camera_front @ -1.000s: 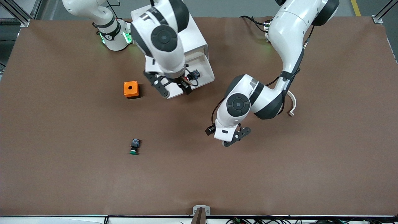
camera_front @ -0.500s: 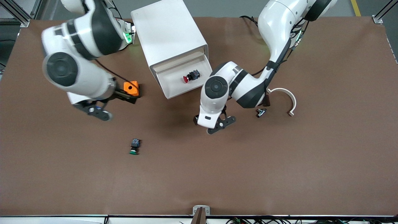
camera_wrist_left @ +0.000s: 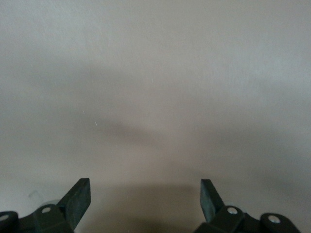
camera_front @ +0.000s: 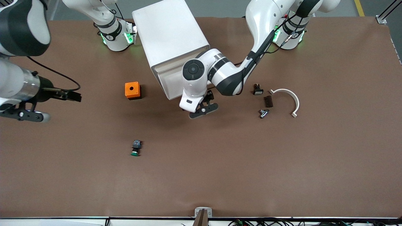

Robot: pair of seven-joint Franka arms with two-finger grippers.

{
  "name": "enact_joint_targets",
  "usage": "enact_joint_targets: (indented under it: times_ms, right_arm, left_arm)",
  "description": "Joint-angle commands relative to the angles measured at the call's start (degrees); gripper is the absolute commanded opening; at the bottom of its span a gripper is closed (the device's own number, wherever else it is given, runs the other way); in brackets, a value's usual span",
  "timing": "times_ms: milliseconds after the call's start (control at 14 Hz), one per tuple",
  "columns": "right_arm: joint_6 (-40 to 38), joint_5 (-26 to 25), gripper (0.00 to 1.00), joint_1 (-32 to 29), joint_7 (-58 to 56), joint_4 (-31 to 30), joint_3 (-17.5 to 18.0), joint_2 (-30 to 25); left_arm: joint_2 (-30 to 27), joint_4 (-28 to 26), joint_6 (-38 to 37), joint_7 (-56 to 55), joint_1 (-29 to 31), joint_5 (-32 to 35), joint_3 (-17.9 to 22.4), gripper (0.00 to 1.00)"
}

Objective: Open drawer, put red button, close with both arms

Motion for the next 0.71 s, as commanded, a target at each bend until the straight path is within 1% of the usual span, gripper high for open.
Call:
enact_joint_targets:
  times_ms: [0,71,286,429,571,643]
  right_arm:
    - [-0.17,-1.40,1.00,-3.72,-7.48,-0.50,1.36,-0.84]
    - [-0.17,-1.75,1.00,-4.78,-9.07,-0.50,1.36,-0.67]
    - [-0.17,-5.96,1.00,-6.28,-14.51,-0.41,1.45,-0.41]
    - [-0.17,-5.97,1.00,-7.51,-16.29,-0.41,1.45,-0.23]
    - [0.35,-5.53,1.00,-8.83,-15.95,-0.24,1.53,-0.23]
    - [0.44,-5.62,1.00,-8.92,-15.77,1.42,1.53,-0.14]
  left_arm:
    - [-0.60,-2.02,0.45,-0.77,-1.10,-0.93,-0.13,0.99]
    - [-0.60,-2.63,0.45,-0.77,-1.62,-2.68,-0.65,0.99]
    - [-0.78,-3.95,0.27,-0.86,-2.51,-7.52,-1.35,0.99]
    - [-0.86,-3.96,0.19,-1.03,-2.51,-10.59,-2.32,0.99]
    - [-0.86,-3.96,0.27,-1.03,-2.51,-13.32,-2.41,0.99]
    - [-0.86,-3.96,0.27,-1.03,-2.59,-14.55,-2.50,0.99]
